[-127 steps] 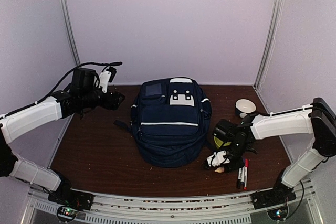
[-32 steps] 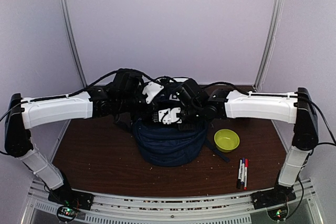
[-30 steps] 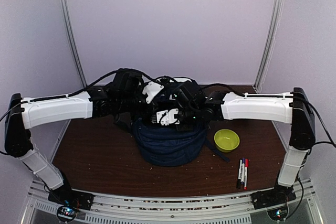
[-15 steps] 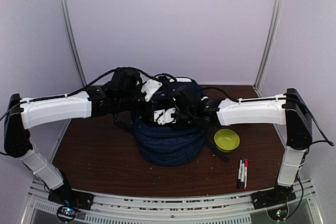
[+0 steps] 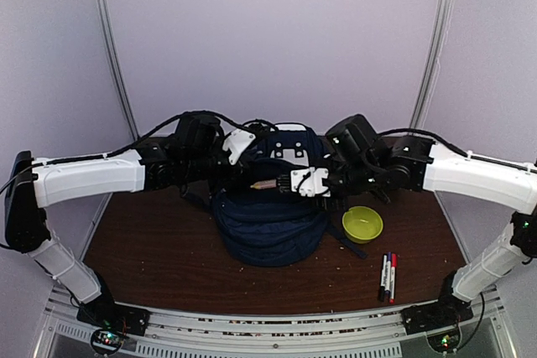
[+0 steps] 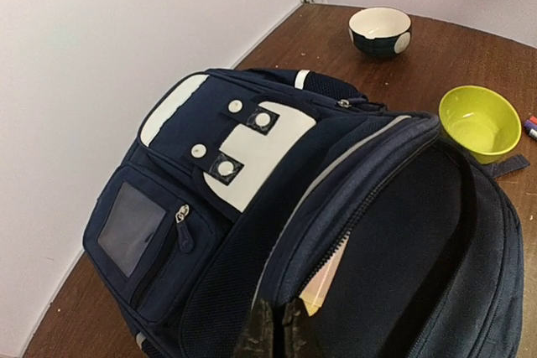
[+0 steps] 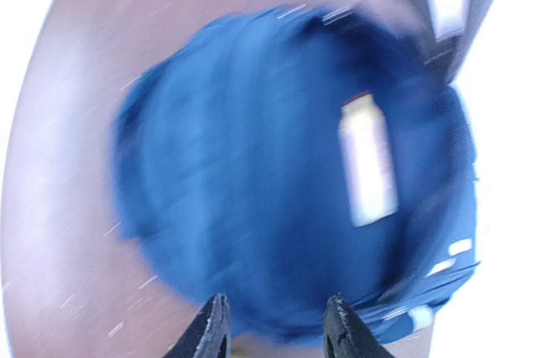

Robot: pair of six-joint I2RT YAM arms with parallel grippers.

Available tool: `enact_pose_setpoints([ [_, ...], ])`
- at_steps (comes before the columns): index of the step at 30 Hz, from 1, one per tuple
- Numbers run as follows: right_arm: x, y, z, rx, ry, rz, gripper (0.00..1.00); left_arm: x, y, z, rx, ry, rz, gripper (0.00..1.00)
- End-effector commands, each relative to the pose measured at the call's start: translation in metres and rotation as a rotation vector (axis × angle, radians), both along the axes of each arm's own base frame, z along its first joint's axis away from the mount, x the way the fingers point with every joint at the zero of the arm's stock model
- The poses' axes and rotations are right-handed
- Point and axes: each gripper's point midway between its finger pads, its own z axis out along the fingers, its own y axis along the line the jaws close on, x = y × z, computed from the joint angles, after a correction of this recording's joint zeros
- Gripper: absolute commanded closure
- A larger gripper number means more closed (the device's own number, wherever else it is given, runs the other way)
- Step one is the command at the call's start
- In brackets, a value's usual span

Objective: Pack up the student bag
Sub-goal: Move the pen to the center of the board.

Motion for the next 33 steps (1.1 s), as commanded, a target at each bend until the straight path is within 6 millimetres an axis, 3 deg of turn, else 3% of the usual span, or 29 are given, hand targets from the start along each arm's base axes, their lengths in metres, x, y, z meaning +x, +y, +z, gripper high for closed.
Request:
enact_pose_setpoints([
  [1,-0.076,-0.077,-0.084,-0.282,0.349,0.088,0.63,0.011,0.009,0.035,-0.107,-0.08,0.05,1.0],
  [6,-0.097,-0.156,-0.125,-0.519,0.397,0.109,0.71,0.01,0.011,0.036,-0.109,-0.082,0.051,1.0],
  [11,-0.107,-0.197,-0.15,-0.685,0.385,0.168,0.72,0.011,0.011,0.034,-0.112,-0.08,0.056,1.0],
  [15,-0.106,-0.208,-0.164,-0.756,0.364,0.196,0.69,0.01,0.01,0.034,-0.111,-0.076,0.054,1.0],
  [24,-0.09,-0.207,-0.18,-0.804,0.315,0.19,0.69,0.01,0.016,0.035,-0.103,-0.081,0.069,1.0],
  [33,-0.091,-0.221,-0.199,-0.865,0.293,0.206,0.69,0.01,0.02,0.034,-0.09,-0.087,0.08,1.0],
])
